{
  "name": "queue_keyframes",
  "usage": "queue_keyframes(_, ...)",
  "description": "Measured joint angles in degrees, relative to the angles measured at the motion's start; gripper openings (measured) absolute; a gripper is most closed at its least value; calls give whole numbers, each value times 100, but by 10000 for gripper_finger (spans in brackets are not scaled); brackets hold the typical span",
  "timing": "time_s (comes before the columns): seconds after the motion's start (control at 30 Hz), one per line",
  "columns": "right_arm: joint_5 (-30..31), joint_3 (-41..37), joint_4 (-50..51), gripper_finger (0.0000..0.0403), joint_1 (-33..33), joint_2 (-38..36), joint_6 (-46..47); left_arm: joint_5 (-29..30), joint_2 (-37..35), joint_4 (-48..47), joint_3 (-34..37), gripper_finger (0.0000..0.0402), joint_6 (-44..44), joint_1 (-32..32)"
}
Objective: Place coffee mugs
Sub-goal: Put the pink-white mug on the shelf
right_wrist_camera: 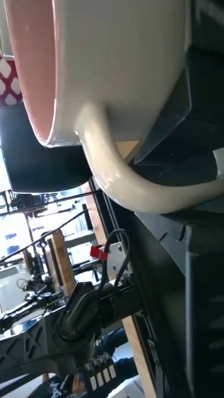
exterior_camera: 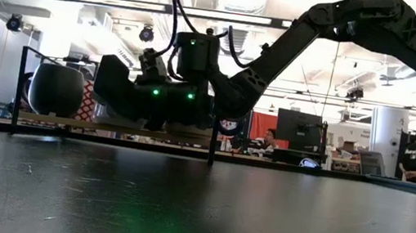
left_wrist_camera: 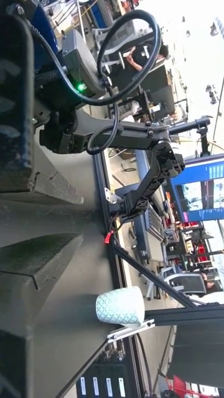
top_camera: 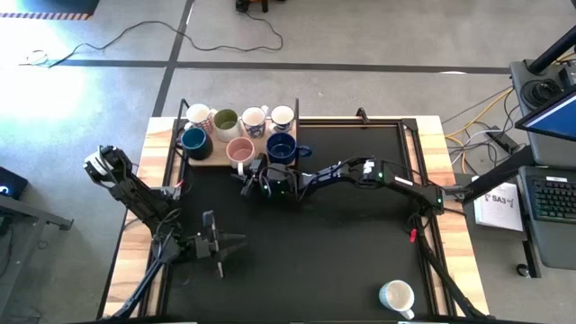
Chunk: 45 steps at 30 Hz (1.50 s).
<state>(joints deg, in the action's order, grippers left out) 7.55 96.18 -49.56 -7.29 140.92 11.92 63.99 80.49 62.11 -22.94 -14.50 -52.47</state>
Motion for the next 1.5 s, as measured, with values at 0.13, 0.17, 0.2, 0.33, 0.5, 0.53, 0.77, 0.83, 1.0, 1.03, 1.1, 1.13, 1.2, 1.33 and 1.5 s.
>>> queue_keyframes(0.13,-8,0,-1,107,-31,0,3,-2,0,4,13,66,4,0)
queue_keyframes(0.17,-9,0,0,107,-45,-2,2,0,0,4,14,66,3,0)
queue_keyframes(0.2,-9,0,-1,107,-58,-2,4,-2,0,4,15,66,3,0)
queue_keyframes(0.33,-17,0,0,107,-125,-4,9,0,0,6,15,66,4,0)
queue_keyframes(0.5,7,0,3,107,-138,-7,18,0,0,6,15,66,4,0)
queue_keyframes(0.53,6,0,4,107,-138,-7,24,0,0,6,15,66,4,0)
queue_keyframes(0.77,11,0,2,107,-120,-13,121,0,0,6,15,66,4,0)
queue_keyframes(0.83,13,0,3,107,-106,-13,122,0,0,7,15,66,21,0)
queue_keyframes(1.0,116,-4,535,107,-85,-163,68,0,0,7,15,66,28,0)
queue_keyframes(1.03,240,-4,802,107,-84,-236,67,0,-2,9,15,66,31,0)
queue_keyframes(1.1,458,-4,1203,107,-74,-358,-10,0,0,6,15,66,28,0)
queue_keyframes(1.13,493,-4,1336,107,-75,-399,-65,1,-2,6,15,66,28,0)
queue_keyframes(1.2,550,-4,1521,107,-81,-468,-152,0,-2,8,15,66,28,-1)
queue_keyframes(1.33,562,-9,1755,107,-63,-559,-188,0,-2,10,15,66,29,-2)
queue_keyframes(1.5,442,-9,1967,107,-18,-677,-142,0,-2,11,15,66,28,-2)
